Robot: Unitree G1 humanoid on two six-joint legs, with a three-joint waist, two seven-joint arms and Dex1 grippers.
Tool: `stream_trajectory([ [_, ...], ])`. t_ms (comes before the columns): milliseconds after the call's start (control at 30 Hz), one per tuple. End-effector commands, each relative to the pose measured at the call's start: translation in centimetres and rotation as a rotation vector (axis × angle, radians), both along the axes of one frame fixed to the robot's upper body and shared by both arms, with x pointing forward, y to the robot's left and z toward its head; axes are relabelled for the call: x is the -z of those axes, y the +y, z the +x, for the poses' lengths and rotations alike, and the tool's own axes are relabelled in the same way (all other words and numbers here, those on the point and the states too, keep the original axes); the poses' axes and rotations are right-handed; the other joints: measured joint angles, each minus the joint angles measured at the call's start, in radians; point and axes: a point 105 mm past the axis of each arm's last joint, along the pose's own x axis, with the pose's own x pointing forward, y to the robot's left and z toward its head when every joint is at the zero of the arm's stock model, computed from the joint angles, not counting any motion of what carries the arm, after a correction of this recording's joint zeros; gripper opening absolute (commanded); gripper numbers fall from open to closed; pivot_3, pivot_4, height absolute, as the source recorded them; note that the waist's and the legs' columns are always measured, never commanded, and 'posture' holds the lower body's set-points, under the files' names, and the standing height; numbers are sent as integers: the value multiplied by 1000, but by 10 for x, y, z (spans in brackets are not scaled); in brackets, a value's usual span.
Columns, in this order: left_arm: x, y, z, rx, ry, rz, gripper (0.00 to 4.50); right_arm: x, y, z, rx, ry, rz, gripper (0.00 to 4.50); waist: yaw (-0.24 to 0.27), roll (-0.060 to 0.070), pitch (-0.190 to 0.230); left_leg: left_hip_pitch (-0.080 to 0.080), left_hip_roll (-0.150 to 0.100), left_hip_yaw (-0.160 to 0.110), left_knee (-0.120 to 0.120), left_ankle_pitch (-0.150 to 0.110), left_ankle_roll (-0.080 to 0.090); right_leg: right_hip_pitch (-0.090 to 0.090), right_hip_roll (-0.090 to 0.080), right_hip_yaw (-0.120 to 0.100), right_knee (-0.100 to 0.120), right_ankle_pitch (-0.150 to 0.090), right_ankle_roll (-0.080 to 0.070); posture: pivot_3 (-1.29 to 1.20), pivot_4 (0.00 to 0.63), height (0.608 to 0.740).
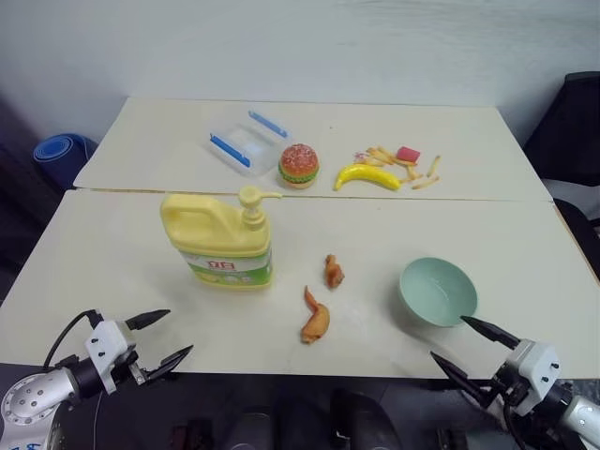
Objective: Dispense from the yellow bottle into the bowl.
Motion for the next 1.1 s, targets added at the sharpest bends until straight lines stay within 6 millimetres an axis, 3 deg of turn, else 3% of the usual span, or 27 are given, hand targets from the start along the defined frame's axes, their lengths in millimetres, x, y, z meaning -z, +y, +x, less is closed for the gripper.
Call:
stream_trajectory([
  [33, -7, -9, -5, 42, 40, -51, 4436, -19, 7, 7, -52, -35, 35, 4500, 0, 0, 0, 0, 0, 0, 0, 0, 0, 0, 0, 0, 0, 0, 0, 0, 150, 740],
  [67, -8, -10, -6, 37, 66, -78, 4436, -23, 17, 10, -97, -23, 49, 4500, -3, 0, 0, 0, 0, 0, 0, 0, 0, 0, 0, 0, 0, 0, 0, 0, 150, 740],
  [167, -27, -28, -21, 248, 90, -149, 4436, -32, 59, 24, -238, 78, 48, 4500, -11, 0, 0, 0, 0, 0, 0, 0, 0, 0, 0, 1, 1, 0, 0, 0, 150, 740],
  [267, -41, -38, -19, 299, 73, -175, 4436, -34, 90, 37, -316, 127, -1, 4500, -5, 2, 0, 1, 1, -2, 0, 0, 1, -1, 0, 0, 2, -1, -2, 0, 150, 740],
  [433, -52, -61, -19, 402, 52, -132, 4436, -21, 136, 46, -597, 131, -243, 4500, 1, 2, 0, -1, 0, -3, 0, 2, -4, -1, 0, -2, 1, -1, -2, 0, 150, 740],
  [633, -50, -66, -19, 398, 70, -122, 4436, -9, 167, 84, -683, 85, -435, 4500, -15, -1, -1, -2, -2, -2, 1, 2, -3, -1, 0, -2, 0, 0, -1, 0, 150, 740],
  [833, -48, -70, -15, 383, 62, -131, 4436, 23, 189, 83, -848, 161, -547, 4500, -25, -2, -1, -2, 0, -3, 1, 4, -6, -1, 2, -4, 1, 0, -1, 0, 150, 740],
  [933, -50, -73, -10, 374, 45, -142, 4436, 28, 204, 88, -906, 161, -578, 4500, -30, -2, -1, -1, 0, -2, 2, 4, -6, 0, 2, -3, 2, 0, 0, 0, 150, 740],
  [1033, -49, -73, -7, 367, 38, -139, 4500, 29, 211, 91, -914, 176, -563, 3905, -32, -2, -2, 0, 0, -2, 2, 5, -7, 0, 3, -3, 4, 0, 0, 0, 150, 740],
  [1100, -49, -73, -6, 360, 32, -136, 4500, 32, 210, 90, -921, 194, -579, 3221, -32, -2, -2, -1, 0, -2, 2, 5, -7, -1, 3, -3, 7, 0, 0, 0, 150, 740],
])
